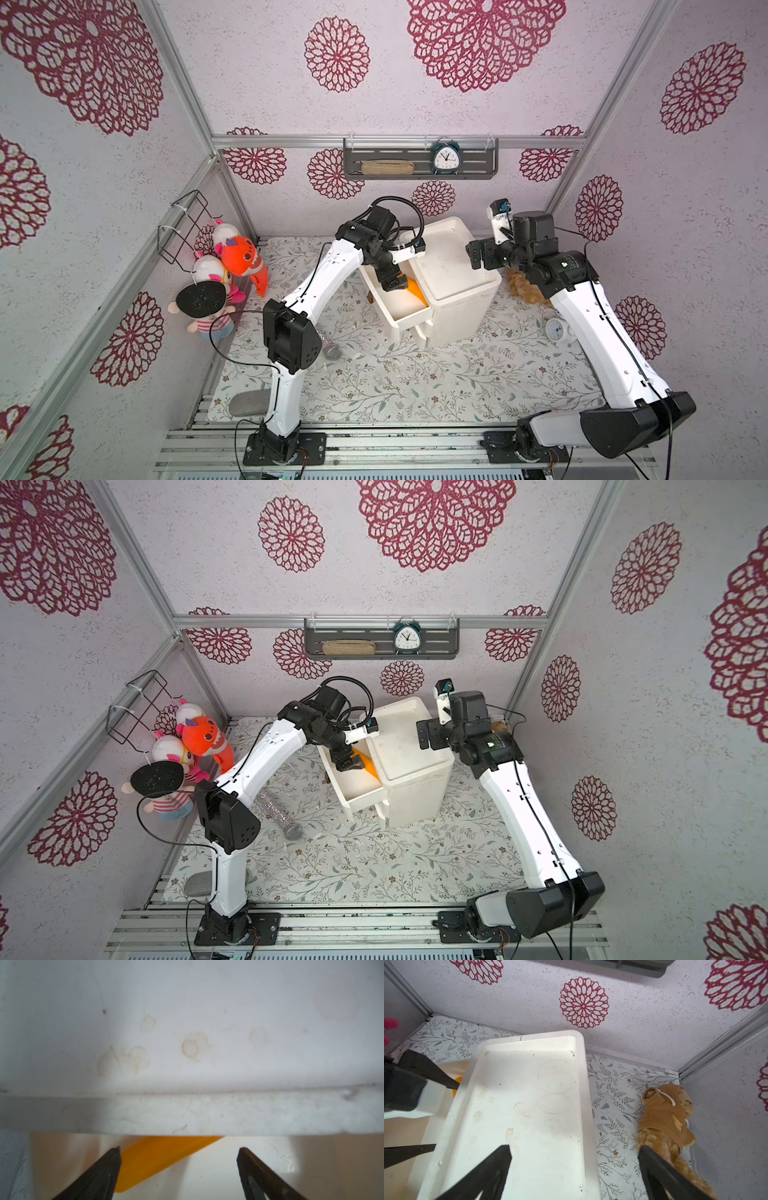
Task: Take the microphone out of the drawer
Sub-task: Pick up the microphone from the drawer.
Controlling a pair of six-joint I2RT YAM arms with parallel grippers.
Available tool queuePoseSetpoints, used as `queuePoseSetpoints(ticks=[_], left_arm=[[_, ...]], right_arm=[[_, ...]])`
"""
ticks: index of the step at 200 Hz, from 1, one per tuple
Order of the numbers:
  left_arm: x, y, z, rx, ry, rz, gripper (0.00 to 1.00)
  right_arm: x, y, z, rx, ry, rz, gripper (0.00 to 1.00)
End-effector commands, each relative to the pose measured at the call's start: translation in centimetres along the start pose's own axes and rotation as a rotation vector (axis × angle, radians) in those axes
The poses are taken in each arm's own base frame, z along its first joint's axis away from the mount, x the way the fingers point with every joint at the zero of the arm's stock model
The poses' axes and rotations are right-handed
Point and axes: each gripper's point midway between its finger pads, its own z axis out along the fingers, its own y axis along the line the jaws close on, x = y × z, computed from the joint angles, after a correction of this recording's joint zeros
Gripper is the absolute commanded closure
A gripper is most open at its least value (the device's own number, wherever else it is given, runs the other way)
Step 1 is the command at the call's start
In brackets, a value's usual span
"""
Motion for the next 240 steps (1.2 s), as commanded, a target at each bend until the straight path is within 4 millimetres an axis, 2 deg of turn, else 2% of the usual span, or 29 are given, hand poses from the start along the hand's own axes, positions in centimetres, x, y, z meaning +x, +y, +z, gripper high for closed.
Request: queuePoseSetpoints(ticks=[1, 40, 68, 129, 169, 185, 221, 240], left_arm=[[-0.4, -1.5, 1.7, 0.054, 0.013, 0.088, 0.08], [-0.5, -2.6, 3.6, 0.053, 0.037, 0.135, 0.09], [-0.3, -3.0, 4.2, 0.05, 0.038, 0.139, 0.14], [1.0, -3.6, 4.8, -0.012, 0.058, 0.157, 0.32], [1.2, -2.0, 4.6, -0.145, 0.077, 0.187, 0.54], [1.3, -1.7, 4.5, -0.172, 0.087, 0.196, 0.57], [1.2, -1.0, 4.3, -0.212, 0.108, 0.24, 0.72], [1.1, -0.9, 4.2, -0.222, 0.114, 0.262, 0.75]], right_arm=[[-1.9, -0.4, -1.2, -0.003, -0.052, -0.013, 0.01], [-2.0, -0.7, -0.9, -0.008, -0.051, -0.007, 0.01], [-1.8, -0.7, -0.8, -0.01, -0.049, -0.003, 0.01], [-1.8, -0.7, -0.6, -0.018, -0.05, 0.003, 0.01], [-1.9, -0.6, -0.5, -0.026, -0.053, 0.008, 0.01], [-1.9, -0.5, -0.4, -0.031, -0.054, 0.009, 0.01], [-1.9, -0.5, -0.3, -0.034, -0.053, 0.011, 0.01], [-1.8, -0.6, -0.2, -0.028, -0.05, 0.009, 0.01]])
